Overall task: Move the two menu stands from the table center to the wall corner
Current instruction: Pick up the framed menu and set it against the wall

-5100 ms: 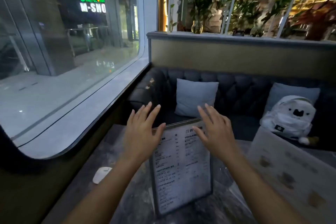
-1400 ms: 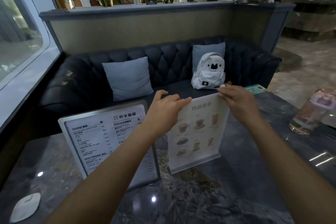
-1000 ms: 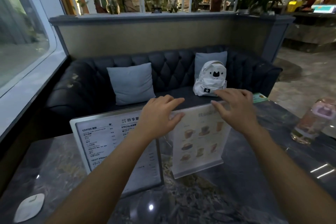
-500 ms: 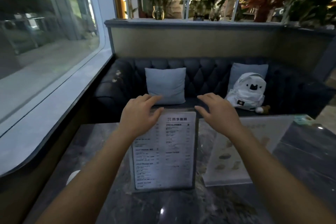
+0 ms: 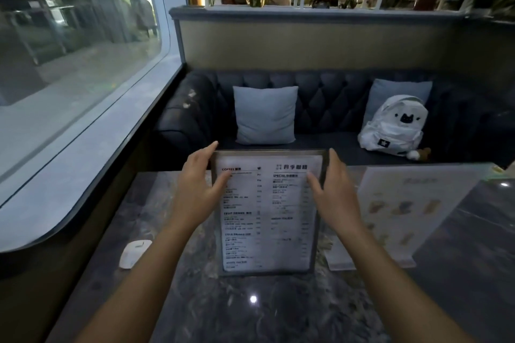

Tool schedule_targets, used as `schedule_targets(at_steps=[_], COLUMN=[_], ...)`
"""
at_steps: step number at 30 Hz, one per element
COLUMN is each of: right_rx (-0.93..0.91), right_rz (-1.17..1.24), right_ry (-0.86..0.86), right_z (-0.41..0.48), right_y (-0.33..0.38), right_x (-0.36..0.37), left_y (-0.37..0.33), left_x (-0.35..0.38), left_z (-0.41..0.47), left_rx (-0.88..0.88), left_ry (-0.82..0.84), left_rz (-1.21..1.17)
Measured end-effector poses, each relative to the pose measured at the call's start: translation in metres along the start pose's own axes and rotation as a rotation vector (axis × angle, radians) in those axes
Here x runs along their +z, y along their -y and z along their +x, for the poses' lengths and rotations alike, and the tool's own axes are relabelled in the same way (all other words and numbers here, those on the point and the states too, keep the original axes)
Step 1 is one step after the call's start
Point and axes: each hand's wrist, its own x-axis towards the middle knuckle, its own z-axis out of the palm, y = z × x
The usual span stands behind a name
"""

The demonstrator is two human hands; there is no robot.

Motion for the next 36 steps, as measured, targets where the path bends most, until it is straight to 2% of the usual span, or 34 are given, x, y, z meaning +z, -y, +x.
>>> schedule_targets(at_steps=[4,7,11,18,24,30,36], right_rx=[0.095,0.134,0.220,0.270,0.283,0.343,0.293], right_rz=[0.199,0.312,0.272,0.269,0.246,0.167,0.242], right_ry=[0.044,-0.007,0.024,0.009,-0.002,-0.015,-0.018], right_z=[-0.019,-0.037,-0.053,-0.056,-0.051,-0.045,-0.052], right_y=[-0.014,-0.025,-0.045,-0.064,-0.069,-0.069,-0.058], right_x=[0.020,0.032,0.055,0.064,0.065,0.065,0.063], left_y=[0.019,0.029,0.046,0.058,0.061,0.052,0.044], left_x=[0.014,0.019,0.026,0.038,0.041,0.042,0.026], left_z=[-0.025,-0.041,-0.060,-0.070,-0.069,-0.069,-0.089], left_rx=[-0.200,-0.310,-0.459,-0.556,-0.522,-0.537,-0.537], left_ry=[-0.025,0.008,0.008,0.093,0.171,0.126,0.053], left_rz=[-0.164,-0.306,-0.485,-0.579,-0.509,-0.507,-0.485])
